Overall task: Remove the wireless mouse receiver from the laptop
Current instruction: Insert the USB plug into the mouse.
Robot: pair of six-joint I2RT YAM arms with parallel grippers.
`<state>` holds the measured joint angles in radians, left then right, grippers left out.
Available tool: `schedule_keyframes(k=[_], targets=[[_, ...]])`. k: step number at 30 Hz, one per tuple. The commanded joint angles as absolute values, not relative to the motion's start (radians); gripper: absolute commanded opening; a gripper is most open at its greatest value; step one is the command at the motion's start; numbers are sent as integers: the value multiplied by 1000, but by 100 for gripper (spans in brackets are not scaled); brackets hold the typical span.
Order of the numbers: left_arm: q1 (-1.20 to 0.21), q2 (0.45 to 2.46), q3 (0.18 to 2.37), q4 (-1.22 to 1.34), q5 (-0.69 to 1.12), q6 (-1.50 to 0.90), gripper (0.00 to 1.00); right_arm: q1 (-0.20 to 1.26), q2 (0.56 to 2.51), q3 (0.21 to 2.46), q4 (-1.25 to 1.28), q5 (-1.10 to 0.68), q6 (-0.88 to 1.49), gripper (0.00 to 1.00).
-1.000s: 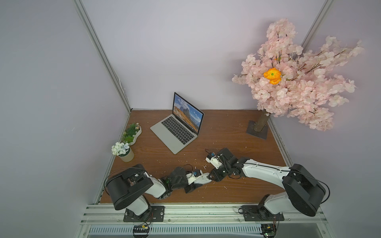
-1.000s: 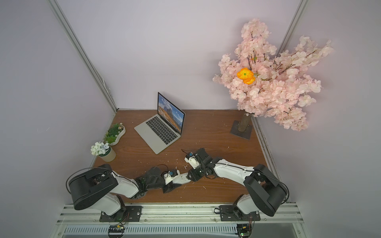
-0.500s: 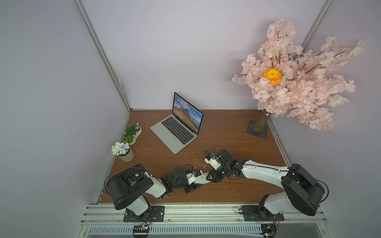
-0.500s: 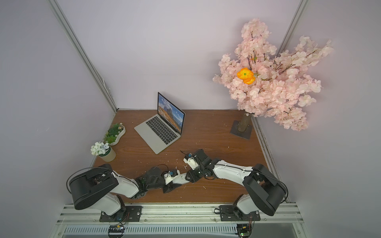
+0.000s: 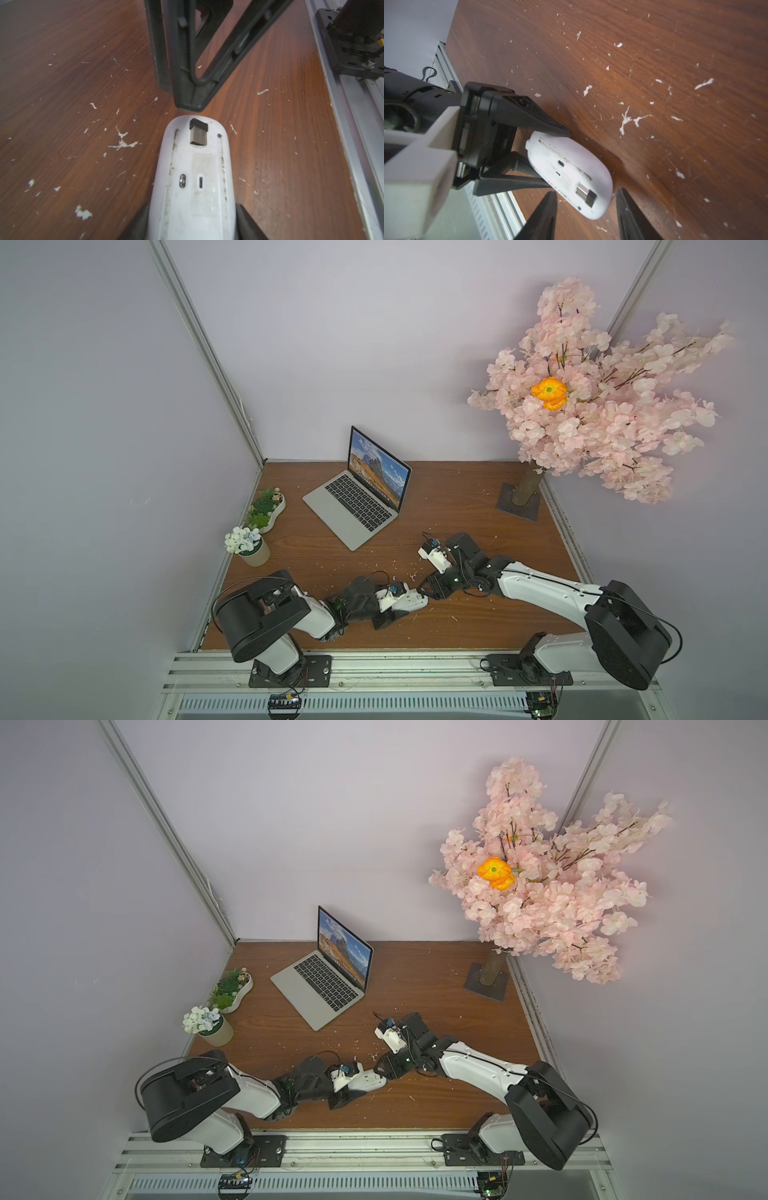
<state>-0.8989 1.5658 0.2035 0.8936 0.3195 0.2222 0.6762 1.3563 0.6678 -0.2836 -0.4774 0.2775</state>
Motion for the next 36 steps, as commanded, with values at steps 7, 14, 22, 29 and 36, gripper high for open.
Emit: schedule_keyframes(k=[7, 14, 22, 29, 36], targets=[[-910, 1583, 216, 847, 321, 233, 51, 677, 1398, 675, -354, -463, 267, 36], [-909, 1585, 217, 848, 318, 233, 51, 677, 1422, 687, -341, -477, 285, 36], [-908, 1583, 215, 848, 319, 232, 51, 672, 1464, 704, -347, -480, 295, 35], [-909, 1587, 218, 848, 318, 233, 51, 644, 1467, 709, -338, -514, 300, 35], [-908, 1586, 217, 844, 318, 234, 51, 626, 1476, 713, -340, -527, 296, 35]])
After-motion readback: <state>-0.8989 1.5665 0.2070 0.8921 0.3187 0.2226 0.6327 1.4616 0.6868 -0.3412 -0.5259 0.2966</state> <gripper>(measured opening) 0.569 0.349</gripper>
